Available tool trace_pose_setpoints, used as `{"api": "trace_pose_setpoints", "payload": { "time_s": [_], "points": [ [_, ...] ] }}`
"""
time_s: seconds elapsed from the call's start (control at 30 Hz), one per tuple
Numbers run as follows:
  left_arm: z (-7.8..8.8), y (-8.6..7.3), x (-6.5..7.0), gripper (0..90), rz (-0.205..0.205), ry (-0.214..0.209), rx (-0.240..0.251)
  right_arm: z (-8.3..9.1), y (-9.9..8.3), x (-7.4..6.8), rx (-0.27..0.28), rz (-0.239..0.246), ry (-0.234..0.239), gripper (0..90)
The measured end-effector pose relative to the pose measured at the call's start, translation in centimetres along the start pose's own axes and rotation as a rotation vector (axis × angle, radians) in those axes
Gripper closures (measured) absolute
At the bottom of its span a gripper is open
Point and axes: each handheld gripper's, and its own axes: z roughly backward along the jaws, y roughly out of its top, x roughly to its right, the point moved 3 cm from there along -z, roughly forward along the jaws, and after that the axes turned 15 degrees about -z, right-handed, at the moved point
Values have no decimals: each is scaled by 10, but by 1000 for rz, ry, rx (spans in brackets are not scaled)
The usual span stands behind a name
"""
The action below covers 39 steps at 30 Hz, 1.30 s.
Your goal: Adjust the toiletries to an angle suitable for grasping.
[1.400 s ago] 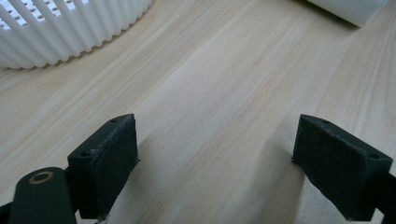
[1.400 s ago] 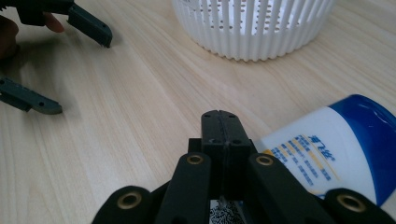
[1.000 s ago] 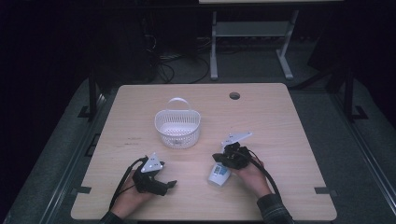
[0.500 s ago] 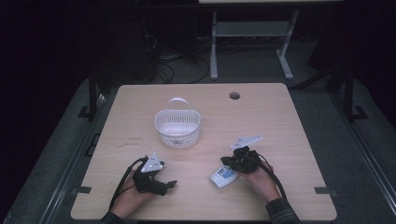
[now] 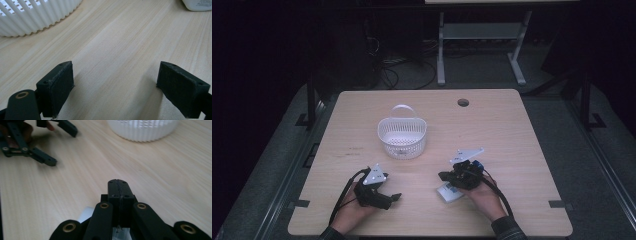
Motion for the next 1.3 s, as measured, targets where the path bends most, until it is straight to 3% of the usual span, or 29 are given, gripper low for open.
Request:
{"api": "trace_pose_setpoints", "payload": {
  "time_s": [0.17, 0.47, 1.3],
  "points": [
    [0, 0, 0, 129, 0, 0, 0, -12, -3, -13, -37, 21, 12, 894],
    [0, 0, 0, 129, 3, 0, 1, -16, -13, -14, -72, 22, 13, 894],
    [1, 0, 0, 129, -8, -3, -9, 17, -55, -18, -112, -8, 0, 894]
  ]
}}
